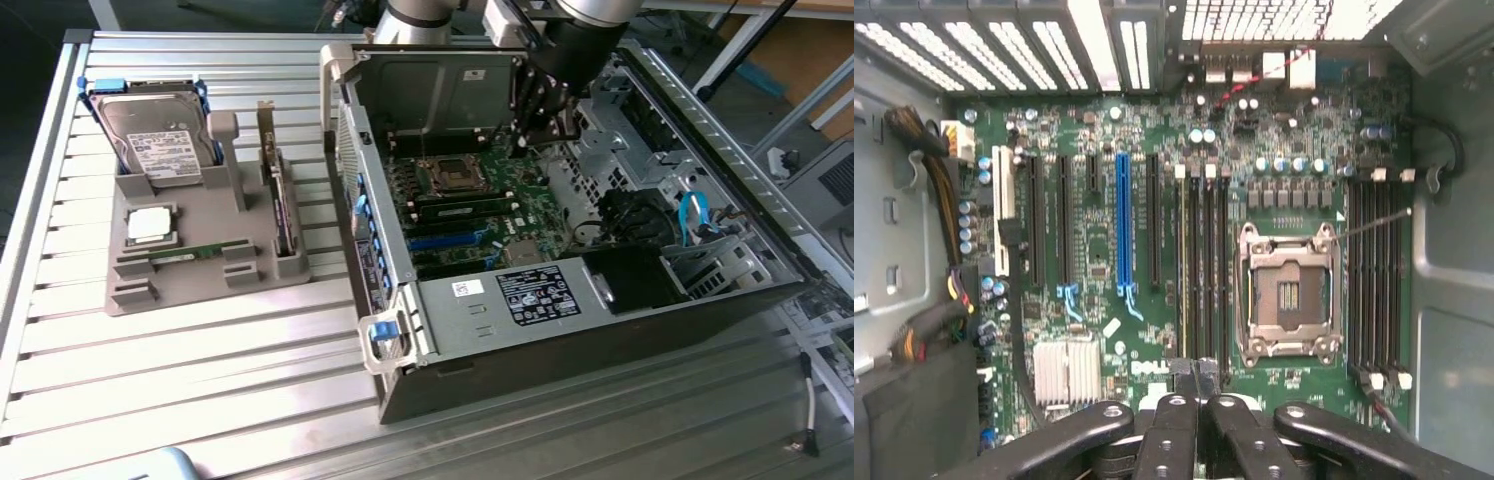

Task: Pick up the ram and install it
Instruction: 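Press down the ram until it locks into place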

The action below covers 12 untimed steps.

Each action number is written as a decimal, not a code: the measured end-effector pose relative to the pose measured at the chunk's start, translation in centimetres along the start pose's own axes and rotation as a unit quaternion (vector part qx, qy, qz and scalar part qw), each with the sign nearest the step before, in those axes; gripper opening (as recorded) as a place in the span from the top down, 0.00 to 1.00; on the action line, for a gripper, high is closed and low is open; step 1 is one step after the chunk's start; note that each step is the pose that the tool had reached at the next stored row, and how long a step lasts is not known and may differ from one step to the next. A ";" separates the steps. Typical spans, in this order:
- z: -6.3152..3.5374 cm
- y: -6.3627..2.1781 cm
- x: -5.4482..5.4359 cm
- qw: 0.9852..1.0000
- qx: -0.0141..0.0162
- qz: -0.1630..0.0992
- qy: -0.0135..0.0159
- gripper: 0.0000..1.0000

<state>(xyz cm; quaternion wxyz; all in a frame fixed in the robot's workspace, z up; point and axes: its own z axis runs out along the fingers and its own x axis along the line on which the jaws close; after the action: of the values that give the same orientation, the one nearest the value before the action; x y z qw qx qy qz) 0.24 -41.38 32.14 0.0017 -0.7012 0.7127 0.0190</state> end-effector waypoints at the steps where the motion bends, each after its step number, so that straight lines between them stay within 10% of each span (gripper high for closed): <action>1: -0.01 -0.32 0.0 1.000 0.000 0.000 0.000 0.89; 12: -0.08 -3.20 -0.1 1.000 0.000 0.000 0.000 0.89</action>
<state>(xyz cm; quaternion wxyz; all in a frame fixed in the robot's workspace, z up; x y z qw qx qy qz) 3.44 -41.38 32.14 0.0017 -0.7013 0.7126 0.0190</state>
